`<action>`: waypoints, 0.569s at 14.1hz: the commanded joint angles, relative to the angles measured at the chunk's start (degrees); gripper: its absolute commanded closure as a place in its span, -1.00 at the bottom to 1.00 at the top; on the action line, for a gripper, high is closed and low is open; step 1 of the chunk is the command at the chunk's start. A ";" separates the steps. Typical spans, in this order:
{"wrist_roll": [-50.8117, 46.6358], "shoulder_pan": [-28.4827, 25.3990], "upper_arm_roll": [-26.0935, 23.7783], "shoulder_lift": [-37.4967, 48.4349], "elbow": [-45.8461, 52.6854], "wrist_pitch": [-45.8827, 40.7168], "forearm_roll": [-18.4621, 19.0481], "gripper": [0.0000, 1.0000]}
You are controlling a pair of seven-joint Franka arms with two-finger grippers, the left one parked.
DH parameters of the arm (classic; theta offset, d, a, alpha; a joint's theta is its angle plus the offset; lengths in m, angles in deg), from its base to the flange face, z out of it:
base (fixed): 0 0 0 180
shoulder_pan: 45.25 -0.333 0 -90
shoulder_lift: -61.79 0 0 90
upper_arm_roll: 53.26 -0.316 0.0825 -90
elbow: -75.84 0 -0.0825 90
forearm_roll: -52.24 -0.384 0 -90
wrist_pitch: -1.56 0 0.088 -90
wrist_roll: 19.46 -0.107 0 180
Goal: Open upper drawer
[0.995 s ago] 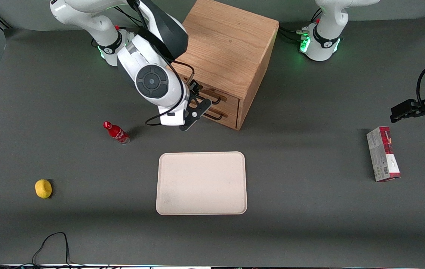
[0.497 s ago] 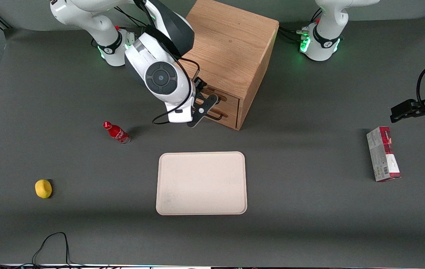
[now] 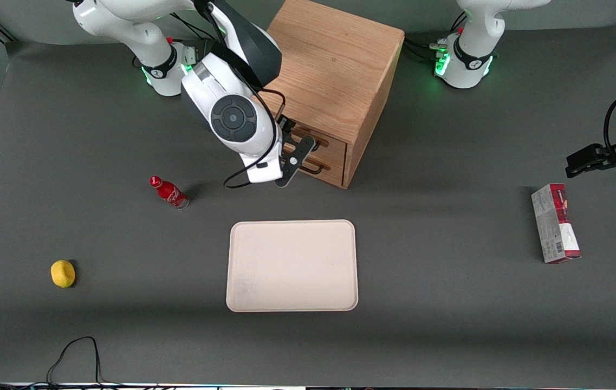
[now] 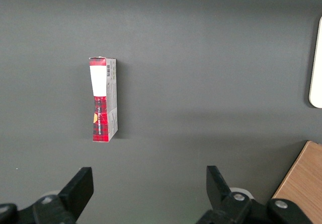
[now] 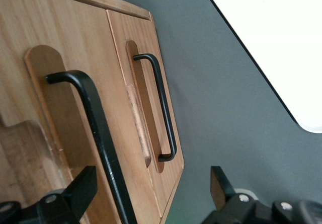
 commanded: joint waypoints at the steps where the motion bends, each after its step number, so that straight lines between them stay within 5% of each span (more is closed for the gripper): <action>1: 1.60 -0.69 0.49 -0.29 -0.69 1.55 0.90 -1.00; 8: 5.98 -0.25 0.58 -1.16 -0.96 3.39 1.08 -1.00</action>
